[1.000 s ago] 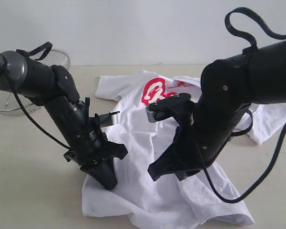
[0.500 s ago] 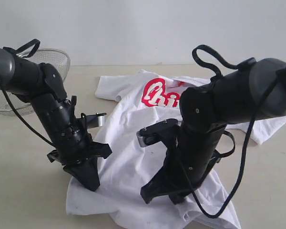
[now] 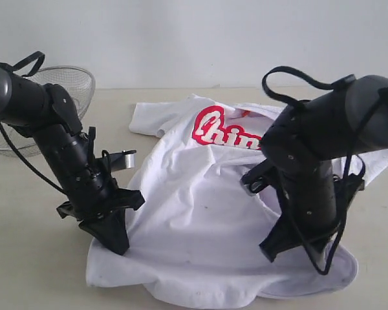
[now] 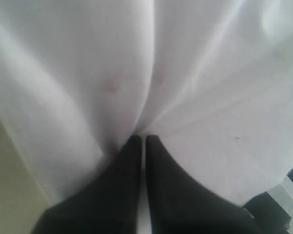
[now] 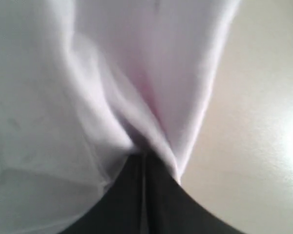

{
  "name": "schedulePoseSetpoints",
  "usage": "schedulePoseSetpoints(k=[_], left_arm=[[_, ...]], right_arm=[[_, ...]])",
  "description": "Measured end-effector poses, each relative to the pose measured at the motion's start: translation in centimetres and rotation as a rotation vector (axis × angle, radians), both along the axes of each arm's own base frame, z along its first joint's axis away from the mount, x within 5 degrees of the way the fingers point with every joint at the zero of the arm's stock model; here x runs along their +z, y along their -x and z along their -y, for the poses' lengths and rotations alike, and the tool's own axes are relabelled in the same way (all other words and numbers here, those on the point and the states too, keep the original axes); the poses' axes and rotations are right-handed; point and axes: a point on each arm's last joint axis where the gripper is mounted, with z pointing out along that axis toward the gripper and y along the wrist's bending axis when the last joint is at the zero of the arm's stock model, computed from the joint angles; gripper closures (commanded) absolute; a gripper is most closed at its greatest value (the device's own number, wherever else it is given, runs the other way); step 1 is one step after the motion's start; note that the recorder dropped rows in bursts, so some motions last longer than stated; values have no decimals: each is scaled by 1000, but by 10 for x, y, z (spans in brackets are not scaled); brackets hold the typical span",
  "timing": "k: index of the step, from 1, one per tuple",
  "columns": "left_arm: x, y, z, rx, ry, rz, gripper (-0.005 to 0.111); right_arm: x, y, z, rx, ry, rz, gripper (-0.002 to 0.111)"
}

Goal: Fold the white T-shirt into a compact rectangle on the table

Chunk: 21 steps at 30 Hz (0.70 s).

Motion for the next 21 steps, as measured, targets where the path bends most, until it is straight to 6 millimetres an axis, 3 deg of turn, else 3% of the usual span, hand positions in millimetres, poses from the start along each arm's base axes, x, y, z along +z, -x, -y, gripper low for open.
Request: schedulePoseSetpoints(k=[6,10,15,19,21], left_arm=[[0,0,0,-2,-1,0,102],[0,0,0,-2,-1,0,102],[0,0,0,-2,-1,0,102],[0,0,0,-2,-1,0,102],[0,0,0,-2,-1,0,102]], right_arm=[[1,-14,53,-176,24,-15,109],[6,-13,74,-243,46,-45,109],[35,-9,77,-243,23,23,109],[65,-7,61,-150,-202,141,107],[76,-8,49,-103,-318,208,100]])
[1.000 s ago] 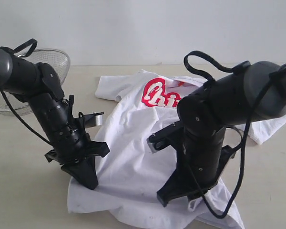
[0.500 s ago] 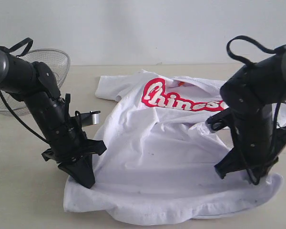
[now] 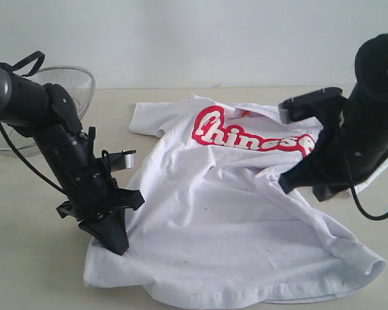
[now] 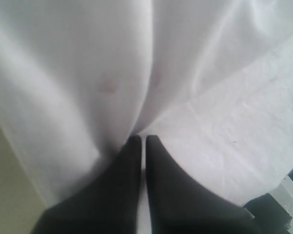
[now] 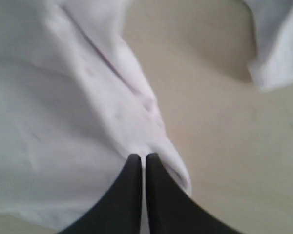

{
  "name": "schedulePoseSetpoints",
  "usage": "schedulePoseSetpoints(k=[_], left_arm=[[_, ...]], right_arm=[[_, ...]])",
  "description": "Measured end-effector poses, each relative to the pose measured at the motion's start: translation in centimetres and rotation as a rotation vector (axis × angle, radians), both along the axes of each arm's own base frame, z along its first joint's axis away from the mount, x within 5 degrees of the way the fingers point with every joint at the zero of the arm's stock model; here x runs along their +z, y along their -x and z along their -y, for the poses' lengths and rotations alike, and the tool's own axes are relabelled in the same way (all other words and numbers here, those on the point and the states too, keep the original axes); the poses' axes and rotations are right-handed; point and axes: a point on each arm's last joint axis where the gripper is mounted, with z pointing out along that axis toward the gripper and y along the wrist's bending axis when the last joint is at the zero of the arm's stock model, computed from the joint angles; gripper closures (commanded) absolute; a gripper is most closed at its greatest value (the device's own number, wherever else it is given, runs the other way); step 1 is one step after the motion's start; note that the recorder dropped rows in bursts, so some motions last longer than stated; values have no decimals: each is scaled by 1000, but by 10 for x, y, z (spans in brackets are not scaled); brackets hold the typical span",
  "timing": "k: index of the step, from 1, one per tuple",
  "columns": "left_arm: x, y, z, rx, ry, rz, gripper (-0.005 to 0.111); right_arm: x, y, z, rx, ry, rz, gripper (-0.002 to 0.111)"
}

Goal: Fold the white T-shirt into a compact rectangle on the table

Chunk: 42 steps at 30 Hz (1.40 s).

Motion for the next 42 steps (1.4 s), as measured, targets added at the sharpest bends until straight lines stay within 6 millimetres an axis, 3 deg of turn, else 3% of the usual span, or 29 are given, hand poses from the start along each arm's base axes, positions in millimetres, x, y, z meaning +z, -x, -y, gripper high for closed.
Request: schedulePoseSetpoints(k=[2,5,7,13,22,24,26,27,33,42], left_arm=[[0,0,0,0,0,0,102],[0,0,0,0,0,0,102],[0,0,0,0,0,0,102],[0,0,0,1,1,0,102],[0,0,0,3,2,-1,102],[0,0,0,3,2,-1,102],[0,0,0,3,2,-1,102],[0,0,0,3,2,-1,102],[0,0,0,3,2,-1,102],[0,0,0,2,3,-3,102]], right_arm=[[6,-4,-6,17,-59,71,84],[4,-7,-8,26,-73,94,48],[-1,-9,-9,26,-74,81,42],[-19,-14,-15,42,-70,50,60],[-51,-23,-25,63,-62,14,62],[-59,-24,-24,49,-55,-7,77],[-63,-24,-24,16,-51,-18,104],[-63,-25,-23,6,-47,-18,108],[-64,-19,-13,-11,66,-79,109],[-58,10,14,-78,368,-399,109]])
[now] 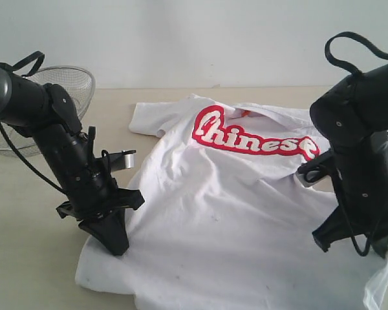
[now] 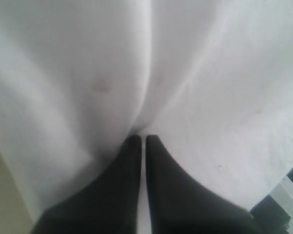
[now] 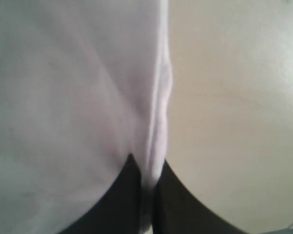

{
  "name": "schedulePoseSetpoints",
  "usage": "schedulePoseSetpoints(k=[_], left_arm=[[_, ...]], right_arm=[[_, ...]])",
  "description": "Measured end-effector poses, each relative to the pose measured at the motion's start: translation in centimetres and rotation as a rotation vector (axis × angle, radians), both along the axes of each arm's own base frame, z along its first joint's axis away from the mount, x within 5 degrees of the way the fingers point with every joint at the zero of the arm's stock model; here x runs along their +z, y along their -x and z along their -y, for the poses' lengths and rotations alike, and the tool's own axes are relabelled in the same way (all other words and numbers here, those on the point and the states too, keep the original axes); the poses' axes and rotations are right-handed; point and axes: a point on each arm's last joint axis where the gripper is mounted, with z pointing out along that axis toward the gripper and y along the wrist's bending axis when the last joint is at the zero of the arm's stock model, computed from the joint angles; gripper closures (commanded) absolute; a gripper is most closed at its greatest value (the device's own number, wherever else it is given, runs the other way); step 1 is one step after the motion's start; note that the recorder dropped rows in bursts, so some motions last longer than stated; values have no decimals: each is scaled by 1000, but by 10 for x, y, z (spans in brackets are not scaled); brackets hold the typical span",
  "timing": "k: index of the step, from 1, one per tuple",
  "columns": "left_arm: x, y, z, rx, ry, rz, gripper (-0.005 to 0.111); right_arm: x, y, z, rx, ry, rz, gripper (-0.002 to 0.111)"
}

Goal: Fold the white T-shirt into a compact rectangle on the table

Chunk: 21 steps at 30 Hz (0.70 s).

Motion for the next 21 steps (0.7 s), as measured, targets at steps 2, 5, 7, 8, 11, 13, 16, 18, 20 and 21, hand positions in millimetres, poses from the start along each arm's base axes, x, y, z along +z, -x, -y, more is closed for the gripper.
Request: schedulePoseSetpoints(k=[2,5,7,8,11,13,16,18,20,21], left_arm=[[0,0,0,-1,0,-2,102],[0,1,0,-1,2,-6,102],[0,1,0,-4,2,-12,102],[1,2,0,-6,3,-17,102],[0,3,0,-11,4,-33,102],[0,3,0,-15,3,-39,102],[0,4,0,-20,3,-50,102],[0,4,0,-20,3,-50,102],[-1,4,0,-21,2,-54,102],[-1,4,0,-21,2,-54,102]], right_arm=[[2,3,2,-2,28,-32,109],[3,3,5,13,60,-43,109],[3,2,8,25,74,-42,109],[4,1,10,26,79,-41,109],[4,0,18,15,77,-49,109],[4,0,23,9,75,-54,108],[5,-2,33,1,104,-44,98],[5,-4,41,-17,128,-33,86],[6,-5,45,-23,142,-28,70],[6,-5,46,-24,146,-27,62]])
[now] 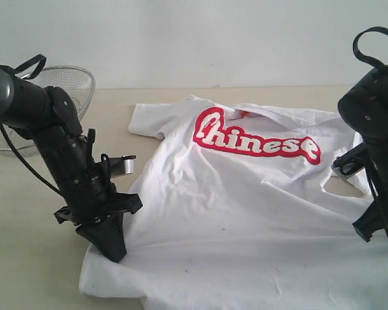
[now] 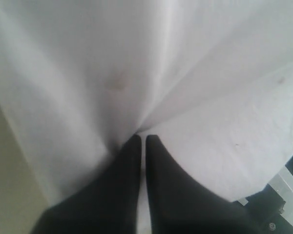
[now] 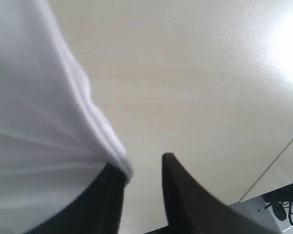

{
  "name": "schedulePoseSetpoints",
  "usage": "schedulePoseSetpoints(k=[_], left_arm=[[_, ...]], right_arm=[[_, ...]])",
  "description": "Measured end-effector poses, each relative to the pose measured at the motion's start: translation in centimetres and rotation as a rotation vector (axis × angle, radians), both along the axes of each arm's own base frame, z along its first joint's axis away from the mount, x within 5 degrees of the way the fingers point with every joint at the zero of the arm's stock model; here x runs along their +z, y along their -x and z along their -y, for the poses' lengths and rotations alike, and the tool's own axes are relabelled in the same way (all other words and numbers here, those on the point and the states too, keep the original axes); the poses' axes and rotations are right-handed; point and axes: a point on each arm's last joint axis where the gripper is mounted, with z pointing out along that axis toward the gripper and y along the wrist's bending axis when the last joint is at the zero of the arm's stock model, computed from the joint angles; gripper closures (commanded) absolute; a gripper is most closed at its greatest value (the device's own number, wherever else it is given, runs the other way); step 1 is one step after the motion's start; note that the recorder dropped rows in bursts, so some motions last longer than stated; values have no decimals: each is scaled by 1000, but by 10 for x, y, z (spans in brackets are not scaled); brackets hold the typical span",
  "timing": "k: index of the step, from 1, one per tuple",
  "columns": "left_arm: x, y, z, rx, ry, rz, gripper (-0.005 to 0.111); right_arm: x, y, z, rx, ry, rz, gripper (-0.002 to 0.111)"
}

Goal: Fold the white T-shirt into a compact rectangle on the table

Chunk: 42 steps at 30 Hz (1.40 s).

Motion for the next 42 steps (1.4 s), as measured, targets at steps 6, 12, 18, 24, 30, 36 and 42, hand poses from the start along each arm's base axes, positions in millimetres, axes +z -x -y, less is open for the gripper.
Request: schedulePoseSetpoints(k=[6,12,18,24,30,36,42], left_arm=[[0,0,0,0,0,-1,102],[0,0,0,0,0,-1,102],[0,0,0,-10,5,0,102],[14,-8,-3,-50,8,42,102],[57,-17,11,-105,222,216,102],[85,-45,32,6,449,470,102],[61,-74,40,63,428,521,102]], right_arm=[[2,-2,5,33,45,0,24],[7,-5,11,110,105,1,33],[36,-14,7,50,75,135,108],[57,-41,-16,43,-211,412,108],[61,-64,-42,41,-504,683,108],[65,-72,-47,171,-541,754,108],[72,-89,-48,262,-532,798,108]])
